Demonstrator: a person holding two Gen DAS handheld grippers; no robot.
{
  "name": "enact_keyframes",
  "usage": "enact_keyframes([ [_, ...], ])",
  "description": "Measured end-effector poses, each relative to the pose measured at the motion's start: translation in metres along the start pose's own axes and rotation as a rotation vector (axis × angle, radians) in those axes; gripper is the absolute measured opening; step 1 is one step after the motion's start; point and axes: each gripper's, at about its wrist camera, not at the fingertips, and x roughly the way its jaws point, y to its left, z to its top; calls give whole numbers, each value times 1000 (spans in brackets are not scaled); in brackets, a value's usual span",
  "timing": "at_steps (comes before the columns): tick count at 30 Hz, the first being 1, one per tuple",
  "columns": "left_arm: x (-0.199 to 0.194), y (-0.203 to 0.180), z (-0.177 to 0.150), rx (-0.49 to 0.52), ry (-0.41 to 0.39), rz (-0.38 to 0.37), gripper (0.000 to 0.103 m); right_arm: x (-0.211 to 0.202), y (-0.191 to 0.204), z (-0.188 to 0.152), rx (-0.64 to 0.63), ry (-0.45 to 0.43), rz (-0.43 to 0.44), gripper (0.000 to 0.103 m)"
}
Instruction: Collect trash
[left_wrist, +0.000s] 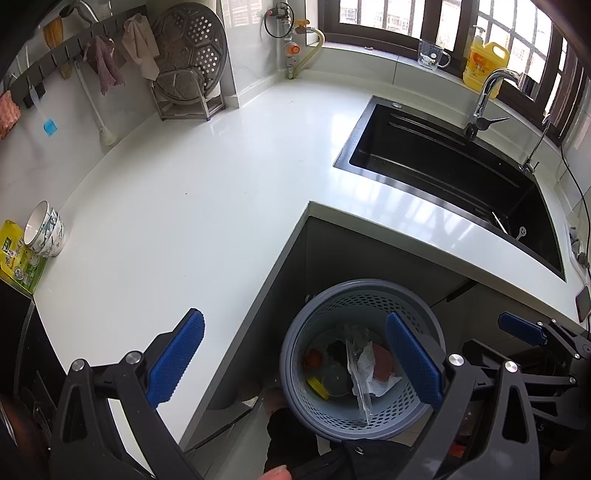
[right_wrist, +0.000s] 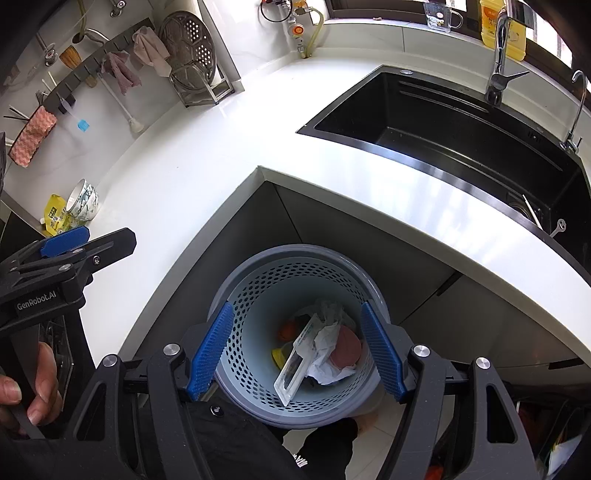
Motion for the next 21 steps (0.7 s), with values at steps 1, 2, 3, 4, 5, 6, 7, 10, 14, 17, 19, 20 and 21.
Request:
enact_keyframes([
  [1,0,0,0,1,0,1,97,0,0,0,1,0,0,68],
  [2,0,0,0,1,0,1,97,0,0,0,1,0,0,68],
  [3,0,0,0,2,0,1,97,0,0,0,1,0,0,68],
  [4,0,-1,0,3,0,-1,97,0,0,0,1,0,1,68],
  [5,0,-1,0,4,1,-2,97,0,0,0,1,1,1,68],
  [6,1,0,0,4,3,-4,97,0,0,0,0,1,1,68],
  [7,1,0,0,4,4,-7,97,0,0,0,0,1,1,68],
  [10,1,-1,1,7,3,-7,97,0,0,0,1,1,1,68],
  [14,1,-1,1,11,3,-1,97,0,0,0,2,1,1,68],
  [17,2,-2,1,9,8,-1,97,1,0,0,2,1,1,68],
  [19,2,-1,2,9,9,-2,97,1,0,1,2,1,1,68],
  [20,2,-1,2,9,8,-2,97,1,0,1,2,1,1,68],
  [21,2,-1,1,9,8,-2,97,1,0,0,2,1,0,68],
])
